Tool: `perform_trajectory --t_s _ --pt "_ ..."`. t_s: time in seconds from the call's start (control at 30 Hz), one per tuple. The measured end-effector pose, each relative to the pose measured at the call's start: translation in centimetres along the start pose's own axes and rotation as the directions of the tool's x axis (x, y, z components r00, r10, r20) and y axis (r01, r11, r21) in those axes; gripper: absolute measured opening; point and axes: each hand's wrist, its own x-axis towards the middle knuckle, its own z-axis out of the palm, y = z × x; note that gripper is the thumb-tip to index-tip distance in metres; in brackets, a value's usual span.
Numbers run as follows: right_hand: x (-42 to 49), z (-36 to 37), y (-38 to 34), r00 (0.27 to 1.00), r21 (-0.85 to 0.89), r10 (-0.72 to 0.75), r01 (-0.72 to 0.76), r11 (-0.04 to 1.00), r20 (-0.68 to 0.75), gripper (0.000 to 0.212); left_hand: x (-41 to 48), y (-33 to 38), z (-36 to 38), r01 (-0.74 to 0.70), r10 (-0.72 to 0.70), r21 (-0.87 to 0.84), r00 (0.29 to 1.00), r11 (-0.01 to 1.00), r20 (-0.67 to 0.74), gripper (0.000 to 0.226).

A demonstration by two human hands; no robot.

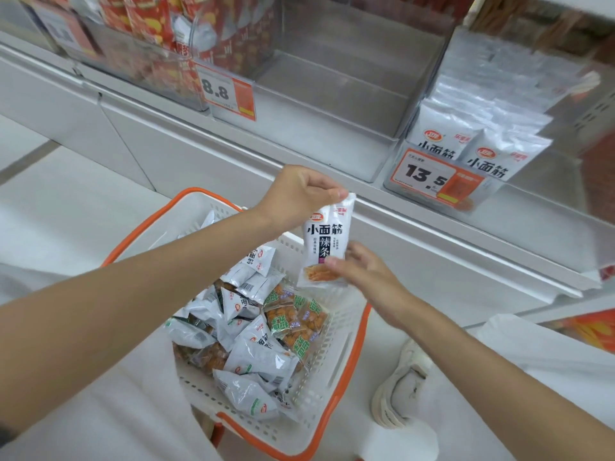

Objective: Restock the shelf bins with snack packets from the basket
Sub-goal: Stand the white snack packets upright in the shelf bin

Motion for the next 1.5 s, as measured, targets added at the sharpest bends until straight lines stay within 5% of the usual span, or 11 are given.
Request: perform_trajectory --t_s 0.1,0.33,0.47,0.63,0.83,0.97,1.13,1.23,1.37,1.5 --pt "-0.3 -2.9 -3.1 0.994 -0.036 -0.09 0.088 0.995 -0.067 0.03 0.2 3.4 1.9 -0.107 0.105 0.021 0.993 0.994 0.062 0.012" --pt "-5.2 -11.2 -10.2 0.932 -0.035 -0.226 0.225 0.974 -0.283 0.025 1.7 12.3 7.8 -0.247 0.237 0.041 0.957 0.968 0.17 0.032" --pt "-7.2 -16.0 -12.3 0.911 -0.042 -0.202 0.2 0.979 -0.36 0.025 3.9 16.0 12.5 -0.345 0.301 0.265 0.934 0.9 0.194 0.07" --pt "-7.9 -21.5 -12.9 0.857 0.012 -0.157 0.187 0.982 -0.49 0.008 7.4 18.9 17.0 -0.449 0.363 0.492 0.893 0.745 0.266 0.043" --pt "-5.0 -27.3 -12.8 0.762 0.003 -0.093 0.123 0.992 -0.641 0.037 12.5 19.4 19.8 -0.481 0.316 0.678 0.877 0.556 0.363 0.037" --pt "-0.6 -29.4 -12.8 0.722 -0.049 -0.086 0.072 0.996 -0.686 0.019 16.0 18.9 21.2 -0.493 0.283 0.77 0.868 0.404 0.407 0.039" --pt "5.5 -30.2 -12.4 0.684 -0.214 -0.133 -0.035 0.976 -0.717 0.033 19.6 18.0 22.2 -0.499 0.322 0.831 0.851 0.244 0.416 0.04" --pt "8.1 -31.2 -11.1 0.726 -0.239 -0.089 -0.106 0.965 -0.682 0.031 21.4 17.6 22.4 -0.52 0.294 0.836 0.838 0.177 0.459 0.05" --pt "8.4 -30.6 -10.4 0.754 -0.322 -0.051 -0.218 0.921 -0.655 0.059 22.6 16.8 22.2 -0.519 0.233 0.845 0.844 0.127 0.483 0.048" --pt "8.8 -31.2 -9.8 0.694 -0.373 -0.139 -0.198 0.907 -0.706 0.06 23.0 16.3 22.1 -0.536 0.253 0.835 0.831 0.122 0.496 0.051"
